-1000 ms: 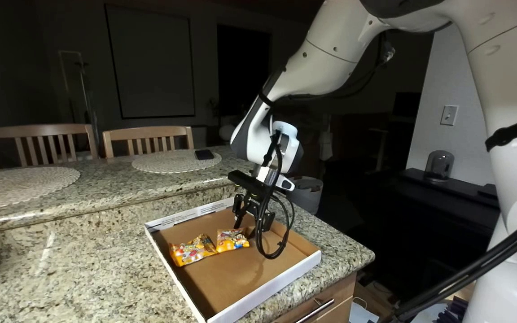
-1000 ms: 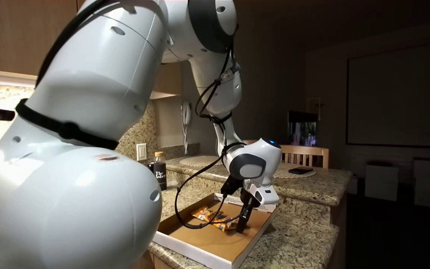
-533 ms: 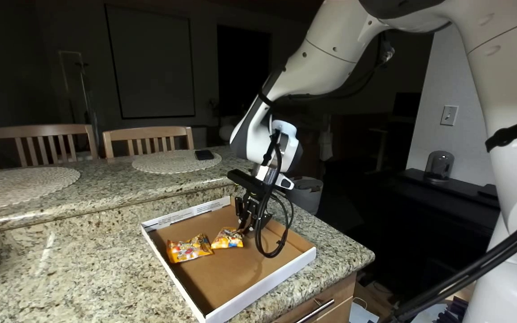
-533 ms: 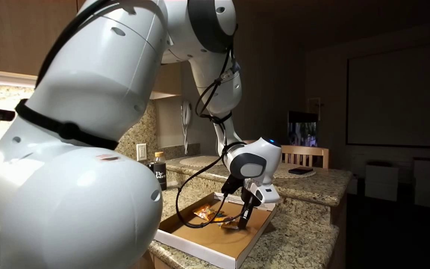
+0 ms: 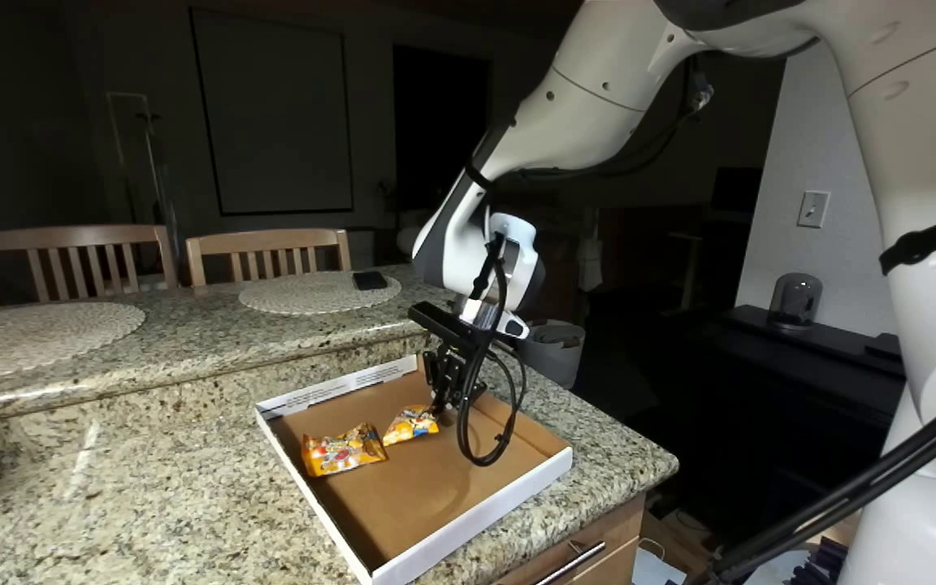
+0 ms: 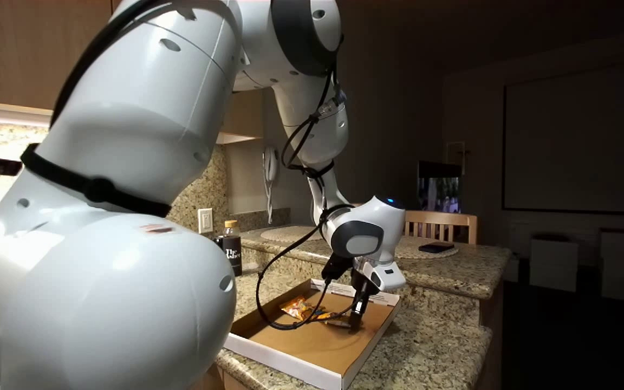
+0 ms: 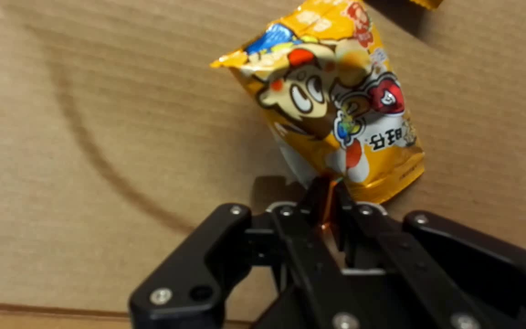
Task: Pick up the two objects on the cover box and put them on the counter
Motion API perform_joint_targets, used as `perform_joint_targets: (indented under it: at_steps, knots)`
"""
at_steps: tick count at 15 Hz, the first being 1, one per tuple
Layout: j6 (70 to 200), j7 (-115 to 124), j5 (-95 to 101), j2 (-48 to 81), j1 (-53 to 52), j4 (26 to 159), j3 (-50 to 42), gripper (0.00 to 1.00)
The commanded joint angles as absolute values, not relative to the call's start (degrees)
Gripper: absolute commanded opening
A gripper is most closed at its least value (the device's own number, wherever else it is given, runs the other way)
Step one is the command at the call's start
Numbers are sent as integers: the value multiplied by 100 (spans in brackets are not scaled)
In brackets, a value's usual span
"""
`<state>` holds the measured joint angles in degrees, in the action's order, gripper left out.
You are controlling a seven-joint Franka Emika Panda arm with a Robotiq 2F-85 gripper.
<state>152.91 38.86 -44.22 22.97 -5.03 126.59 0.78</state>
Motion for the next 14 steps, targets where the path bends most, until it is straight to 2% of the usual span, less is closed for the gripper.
perform_joint_targets:
  at_steps: [1, 8, 14]
  knots:
    - [15664, 3600, -4808, 1834, -421, 13010, 288, 5]
    - [15784, 3179, -5810, 1257, -366, 12876, 439, 5]
    - [16988, 3128, -6806, 1509, -447, 11862, 512, 5]
